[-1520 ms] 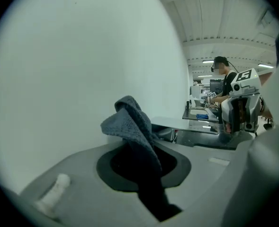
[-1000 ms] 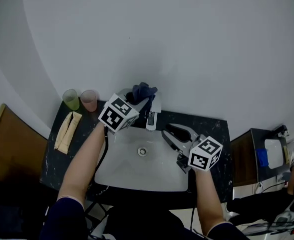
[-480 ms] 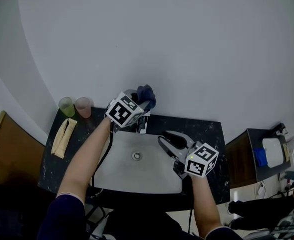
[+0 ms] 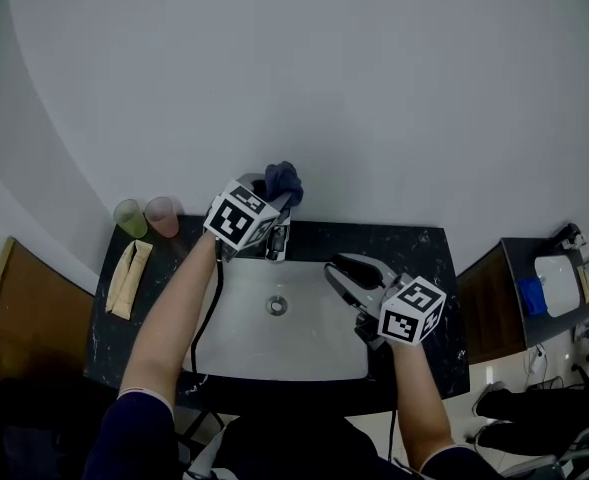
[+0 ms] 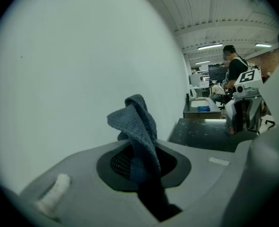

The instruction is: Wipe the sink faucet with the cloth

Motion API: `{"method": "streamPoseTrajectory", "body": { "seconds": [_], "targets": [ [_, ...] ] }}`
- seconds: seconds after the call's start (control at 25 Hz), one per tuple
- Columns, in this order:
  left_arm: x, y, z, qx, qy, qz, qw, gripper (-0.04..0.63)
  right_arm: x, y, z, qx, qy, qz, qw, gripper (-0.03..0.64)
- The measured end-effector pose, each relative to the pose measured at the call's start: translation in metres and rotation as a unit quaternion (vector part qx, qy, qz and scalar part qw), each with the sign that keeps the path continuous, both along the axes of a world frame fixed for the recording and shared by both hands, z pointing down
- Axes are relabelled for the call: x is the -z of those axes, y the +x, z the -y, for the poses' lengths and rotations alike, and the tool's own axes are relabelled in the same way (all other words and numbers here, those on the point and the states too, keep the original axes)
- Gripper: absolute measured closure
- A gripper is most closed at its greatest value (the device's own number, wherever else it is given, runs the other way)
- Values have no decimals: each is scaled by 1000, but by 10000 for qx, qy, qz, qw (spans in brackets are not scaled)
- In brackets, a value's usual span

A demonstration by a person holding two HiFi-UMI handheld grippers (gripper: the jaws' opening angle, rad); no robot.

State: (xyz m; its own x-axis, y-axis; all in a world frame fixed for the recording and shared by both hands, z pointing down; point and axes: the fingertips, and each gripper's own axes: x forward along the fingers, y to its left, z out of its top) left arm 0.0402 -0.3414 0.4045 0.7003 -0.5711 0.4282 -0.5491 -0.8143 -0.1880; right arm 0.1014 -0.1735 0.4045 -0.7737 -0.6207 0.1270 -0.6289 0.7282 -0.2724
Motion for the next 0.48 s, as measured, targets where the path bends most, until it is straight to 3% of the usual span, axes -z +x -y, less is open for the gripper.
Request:
{"method": "streamPoseTrajectory", "body": {
  "seconds": [0.48],
  "targets": [
    [-2, -12, -65, -56, -26, -291, 9996, 538, 3, -29, 11, 222, 75, 96, 9997, 536]
  ]
}}
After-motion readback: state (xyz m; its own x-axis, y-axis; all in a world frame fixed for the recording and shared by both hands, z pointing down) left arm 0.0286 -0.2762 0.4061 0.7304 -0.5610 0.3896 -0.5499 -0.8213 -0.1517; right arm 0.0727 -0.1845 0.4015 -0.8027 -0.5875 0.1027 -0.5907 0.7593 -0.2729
